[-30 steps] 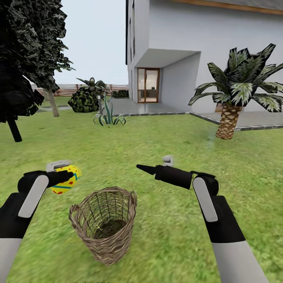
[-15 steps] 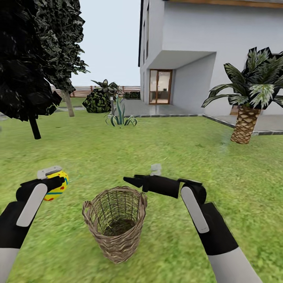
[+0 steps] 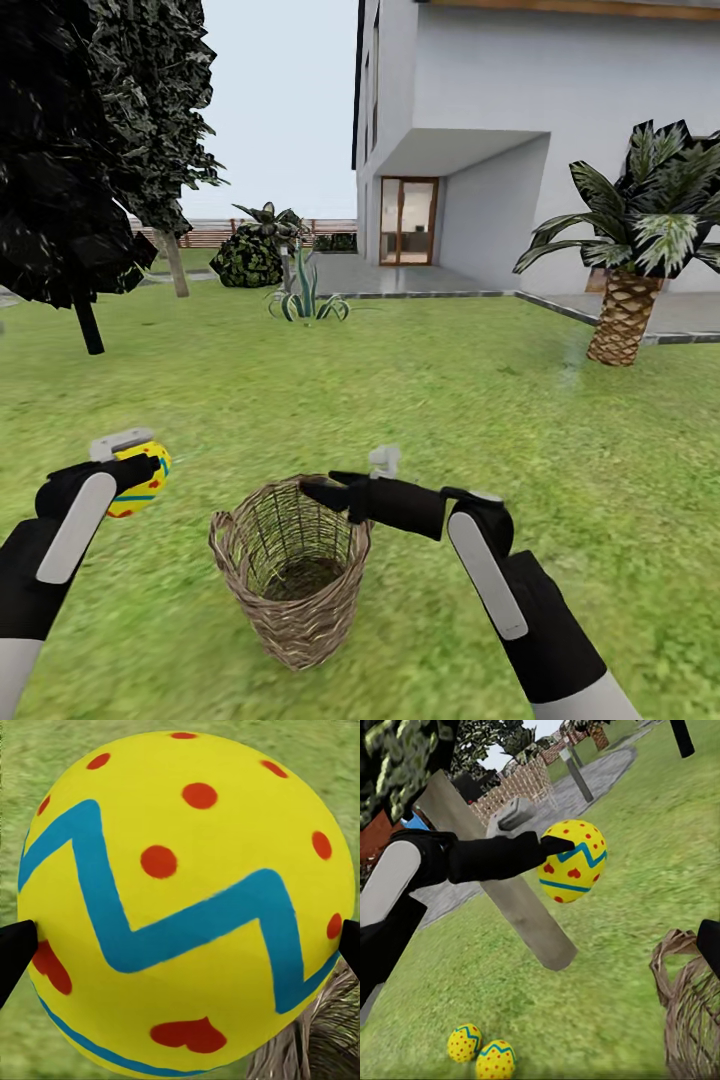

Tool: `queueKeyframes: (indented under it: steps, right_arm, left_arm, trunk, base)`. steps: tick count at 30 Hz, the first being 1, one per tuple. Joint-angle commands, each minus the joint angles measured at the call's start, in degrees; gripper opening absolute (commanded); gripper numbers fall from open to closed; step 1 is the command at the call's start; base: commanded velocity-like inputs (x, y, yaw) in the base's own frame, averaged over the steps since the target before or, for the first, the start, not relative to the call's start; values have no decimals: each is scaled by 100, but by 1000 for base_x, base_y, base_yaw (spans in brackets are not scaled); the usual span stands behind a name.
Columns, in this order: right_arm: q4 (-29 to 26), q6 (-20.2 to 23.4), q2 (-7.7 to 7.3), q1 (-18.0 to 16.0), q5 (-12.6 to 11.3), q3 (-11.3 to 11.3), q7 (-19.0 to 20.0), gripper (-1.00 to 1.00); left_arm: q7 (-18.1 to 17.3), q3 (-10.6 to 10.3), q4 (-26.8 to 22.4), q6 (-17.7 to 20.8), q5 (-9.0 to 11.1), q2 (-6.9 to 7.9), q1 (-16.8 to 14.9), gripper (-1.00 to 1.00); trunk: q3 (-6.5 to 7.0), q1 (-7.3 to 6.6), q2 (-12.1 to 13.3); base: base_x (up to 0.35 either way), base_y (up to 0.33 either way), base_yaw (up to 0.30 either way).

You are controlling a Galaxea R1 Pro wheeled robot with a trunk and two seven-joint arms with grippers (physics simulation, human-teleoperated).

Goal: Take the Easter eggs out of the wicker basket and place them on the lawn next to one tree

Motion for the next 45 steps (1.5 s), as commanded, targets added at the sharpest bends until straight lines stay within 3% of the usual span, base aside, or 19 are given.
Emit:
queueKeyframes:
  steps: [1,10,19,27,41,45]
  right_arm:
    - [0,36,9,45,-25,9,5,100]
    - [5,36,263,234,-27,39,-47,100]
    - [-5,36,280,258,-19,14,-50,100]
    - [-14,36,272,261,-26,3,-42,100]
    - [-15,36,270,261,-24,-3,-41,100]
    - [-15,36,273,261,-22,-2,-41,100]
  left_arm:
    - [44,18,-2,8,63,0,-3,-100]
    - [35,60,101,2,59,1,-8,-100]
    - [-26,85,135,15,90,2,-7,-100]
    - [-593,94,579,14,59,7,-9,-100]
    - [-617,102,602,5,49,14,-3,-100]
    - [-610,103,608,0,42,14,-3,-100]
  trunk:
    - [-6,-1,-3]
    - [-6,-1,-3]
    - [-6,-1,-3]
    - [-6,-1,-3]
    - [-6,-1,-3]
    - [-95,9,-8]
  base:
    - [0,0,6]
    - [-232,0,219]
    - [-341,0,290]
    - [-4,58,160]
    - [15,33,3]
    - [0,0,0]
